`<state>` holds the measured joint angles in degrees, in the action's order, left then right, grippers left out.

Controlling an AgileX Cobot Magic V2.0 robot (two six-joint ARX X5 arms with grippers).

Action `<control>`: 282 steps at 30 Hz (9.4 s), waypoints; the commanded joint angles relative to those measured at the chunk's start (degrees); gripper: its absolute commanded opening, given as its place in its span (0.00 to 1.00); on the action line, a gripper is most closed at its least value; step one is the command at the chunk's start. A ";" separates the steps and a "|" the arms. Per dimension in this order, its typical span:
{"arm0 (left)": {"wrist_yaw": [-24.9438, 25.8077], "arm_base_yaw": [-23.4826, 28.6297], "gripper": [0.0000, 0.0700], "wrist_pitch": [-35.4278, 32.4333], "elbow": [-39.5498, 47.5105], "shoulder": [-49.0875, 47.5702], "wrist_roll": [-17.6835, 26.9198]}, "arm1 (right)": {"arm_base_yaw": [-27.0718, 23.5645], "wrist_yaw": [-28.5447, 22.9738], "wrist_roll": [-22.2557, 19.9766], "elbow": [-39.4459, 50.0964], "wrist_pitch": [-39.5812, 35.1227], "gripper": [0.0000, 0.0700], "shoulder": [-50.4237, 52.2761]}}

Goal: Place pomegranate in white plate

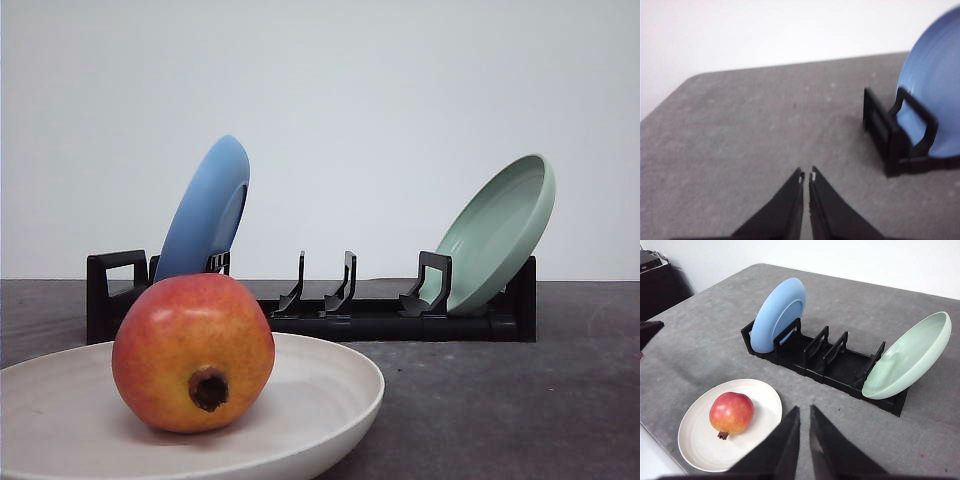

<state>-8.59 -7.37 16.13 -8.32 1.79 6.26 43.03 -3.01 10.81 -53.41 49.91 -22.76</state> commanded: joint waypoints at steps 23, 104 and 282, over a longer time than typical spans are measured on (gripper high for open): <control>6.97 6.13 0.00 -5.41 7.67 -1.65 -1.38 | 0.33 -0.07 0.68 -0.28 -0.63 0.05 -0.31; 7.05 6.13 0.00 -5.43 7.65 -1.62 -1.35 | -40.76 -3.98 -11.61 52.76 -40.85 0.05 22.56; 7.05 6.28 0.00 -5.32 7.65 -1.65 -1.35 | -41.40 -4.13 -11.61 52.76 -40.85 0.05 22.56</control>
<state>-1.31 -1.15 10.55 -1.21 0.21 5.08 1.76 -7.09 -1.48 -1.06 9.61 -0.30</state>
